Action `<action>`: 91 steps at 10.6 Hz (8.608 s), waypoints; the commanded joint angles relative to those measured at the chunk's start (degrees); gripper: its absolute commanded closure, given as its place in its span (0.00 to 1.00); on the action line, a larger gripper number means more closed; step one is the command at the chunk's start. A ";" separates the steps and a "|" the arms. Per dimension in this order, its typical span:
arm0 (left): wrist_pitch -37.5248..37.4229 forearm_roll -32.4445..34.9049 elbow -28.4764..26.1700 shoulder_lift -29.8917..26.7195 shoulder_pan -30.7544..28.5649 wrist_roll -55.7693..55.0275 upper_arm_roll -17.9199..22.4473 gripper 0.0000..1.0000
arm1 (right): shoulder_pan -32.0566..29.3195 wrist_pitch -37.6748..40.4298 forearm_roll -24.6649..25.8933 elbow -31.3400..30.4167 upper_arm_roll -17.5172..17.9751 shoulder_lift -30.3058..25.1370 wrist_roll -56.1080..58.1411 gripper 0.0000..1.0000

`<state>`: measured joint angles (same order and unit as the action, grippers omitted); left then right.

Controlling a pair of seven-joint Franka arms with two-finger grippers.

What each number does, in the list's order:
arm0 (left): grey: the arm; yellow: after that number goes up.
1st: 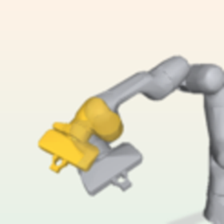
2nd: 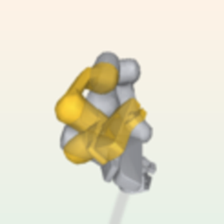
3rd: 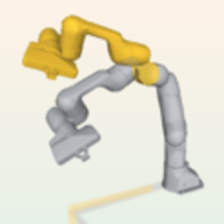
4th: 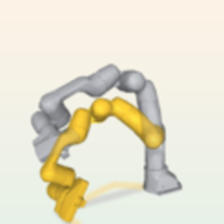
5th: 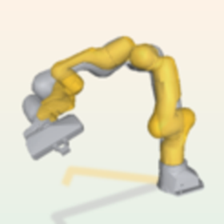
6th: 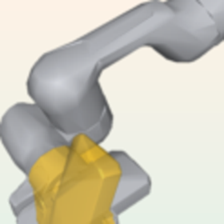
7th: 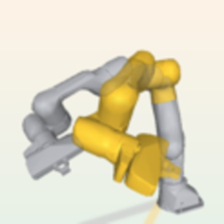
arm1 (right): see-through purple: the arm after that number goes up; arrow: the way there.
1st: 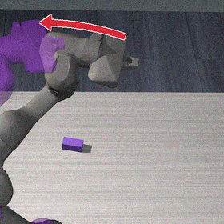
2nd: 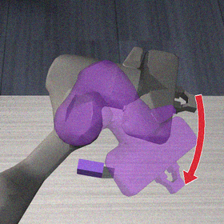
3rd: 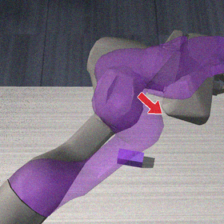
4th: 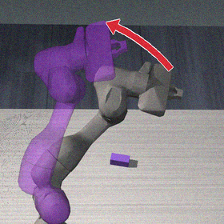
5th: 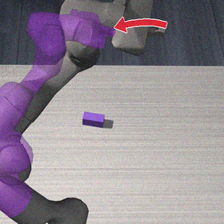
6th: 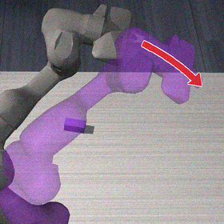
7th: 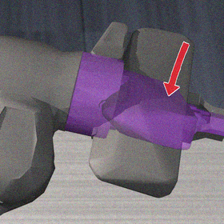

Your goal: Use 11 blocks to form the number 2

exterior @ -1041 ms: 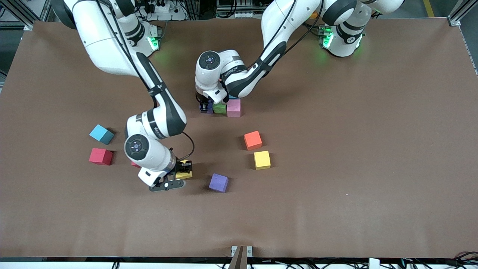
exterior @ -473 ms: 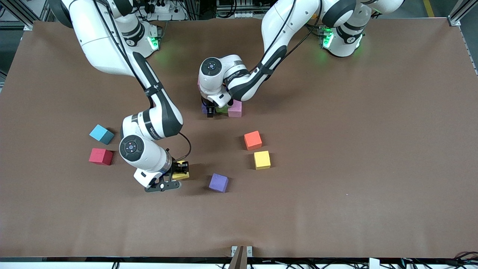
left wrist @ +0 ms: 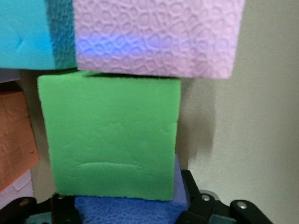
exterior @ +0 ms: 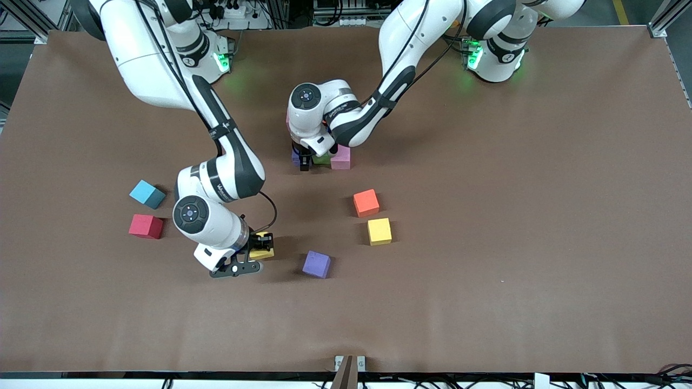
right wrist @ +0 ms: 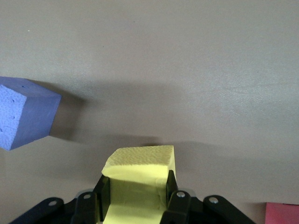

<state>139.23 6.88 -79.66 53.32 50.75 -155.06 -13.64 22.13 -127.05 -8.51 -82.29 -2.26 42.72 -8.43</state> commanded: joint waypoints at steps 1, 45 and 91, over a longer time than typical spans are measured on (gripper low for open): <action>-0.45 1.74 -0.05 -0.85 0.13 -1.39 0.28 0.20 | -0.15 0.48 0.69 -0.60 0.23 -0.79 -0.45 1.00; -27.52 4.53 -14.22 -32.31 -62.62 96.49 -28.55 0.00 | 6.97 -13.47 -3.88 -34.23 8.31 -17.83 -14.24 1.00; -30.95 9.29 -7.88 -31.61 -63.59 99.86 -28.46 0.00 | 5.91 -13.40 5.00 10.20 4.02 6.93 -25.24 0.00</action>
<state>109.27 14.90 -87.83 21.93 -12.48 -55.93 -41.66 26.48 -141.00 -5.15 -78.16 3.60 46.16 -32.07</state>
